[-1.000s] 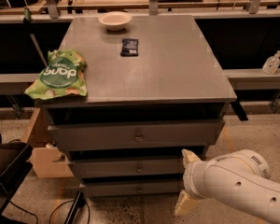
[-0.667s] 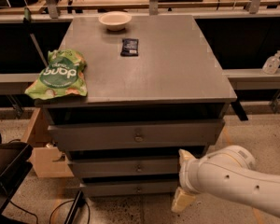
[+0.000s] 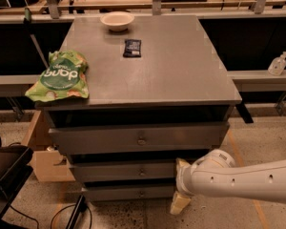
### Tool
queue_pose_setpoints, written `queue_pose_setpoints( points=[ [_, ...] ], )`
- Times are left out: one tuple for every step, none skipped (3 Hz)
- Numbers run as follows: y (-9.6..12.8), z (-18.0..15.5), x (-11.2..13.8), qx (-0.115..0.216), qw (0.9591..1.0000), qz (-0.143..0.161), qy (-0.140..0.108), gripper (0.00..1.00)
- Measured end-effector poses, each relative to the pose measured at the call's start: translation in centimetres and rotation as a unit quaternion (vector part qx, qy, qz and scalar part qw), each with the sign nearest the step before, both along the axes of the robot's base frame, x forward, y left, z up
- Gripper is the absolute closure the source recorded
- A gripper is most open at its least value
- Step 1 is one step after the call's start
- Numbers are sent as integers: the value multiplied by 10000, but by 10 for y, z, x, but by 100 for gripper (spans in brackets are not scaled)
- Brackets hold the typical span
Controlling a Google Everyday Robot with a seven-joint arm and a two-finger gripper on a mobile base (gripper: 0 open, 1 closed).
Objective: Open middle drawer
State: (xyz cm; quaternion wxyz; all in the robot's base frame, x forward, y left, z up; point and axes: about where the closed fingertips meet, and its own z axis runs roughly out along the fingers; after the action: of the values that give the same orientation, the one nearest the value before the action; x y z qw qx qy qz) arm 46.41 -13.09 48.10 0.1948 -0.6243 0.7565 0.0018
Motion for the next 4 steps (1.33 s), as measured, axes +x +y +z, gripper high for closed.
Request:
queue_pose_setpoints(
  points=[
    [-2, -6, 1, -71, 9999, 99, -29, 0],
    [0, -5, 2, -83, 9999, 121, -39, 0],
    [4, -3, 12, -270, 9991, 295, -139, 0],
    [18, -6, 30, -545, 9958, 668, -314, 0]
  ],
)
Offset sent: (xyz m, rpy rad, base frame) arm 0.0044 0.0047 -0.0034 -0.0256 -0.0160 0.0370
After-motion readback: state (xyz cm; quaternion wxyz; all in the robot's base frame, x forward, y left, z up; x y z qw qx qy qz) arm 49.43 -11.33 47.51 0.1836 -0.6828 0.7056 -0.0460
